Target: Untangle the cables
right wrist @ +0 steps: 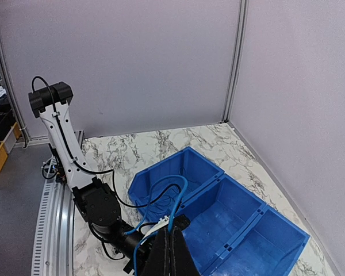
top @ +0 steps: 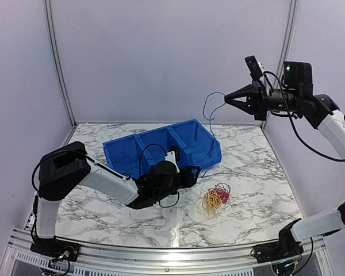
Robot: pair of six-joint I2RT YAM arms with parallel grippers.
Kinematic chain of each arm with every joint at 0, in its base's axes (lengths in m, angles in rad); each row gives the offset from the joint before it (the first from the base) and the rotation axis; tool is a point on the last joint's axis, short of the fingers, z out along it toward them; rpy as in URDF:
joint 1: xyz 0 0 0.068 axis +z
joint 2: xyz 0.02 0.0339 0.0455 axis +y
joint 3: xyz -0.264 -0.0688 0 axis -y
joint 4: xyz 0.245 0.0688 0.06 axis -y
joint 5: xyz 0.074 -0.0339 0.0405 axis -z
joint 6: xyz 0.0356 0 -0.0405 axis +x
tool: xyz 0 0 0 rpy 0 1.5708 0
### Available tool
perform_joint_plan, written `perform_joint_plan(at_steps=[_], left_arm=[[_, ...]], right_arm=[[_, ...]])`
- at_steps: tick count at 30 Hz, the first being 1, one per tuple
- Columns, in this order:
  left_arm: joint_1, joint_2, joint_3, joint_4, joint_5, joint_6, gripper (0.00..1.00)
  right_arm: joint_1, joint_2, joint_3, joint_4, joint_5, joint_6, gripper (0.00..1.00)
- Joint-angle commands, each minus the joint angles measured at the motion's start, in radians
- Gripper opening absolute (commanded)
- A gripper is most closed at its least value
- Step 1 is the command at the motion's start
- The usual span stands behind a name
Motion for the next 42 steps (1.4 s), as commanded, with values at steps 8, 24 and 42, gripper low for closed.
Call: perform_joint_plan(at_steps=[8, 24, 42], left_arm=[[0.003, 0.055, 0.119, -0.167, -0.12, -0.017, 0.35], [0.021, 0.066, 0.079, -0.2, -0.039, -0.084, 0.34], [-0.022, -0.342, -0.378, -0.072, -0.027, 0.154, 0.14]], right_arm=[[-0.01, -0.025, 0.135, -0.023, -0.19, 0.065, 0.0], [-0.086, 0.09, 0.696, -0.023, -0.325, 0.182, 0.0], [-0.04, 0.059, 0.144, 0.205, -0.189, 0.246, 0.0]])
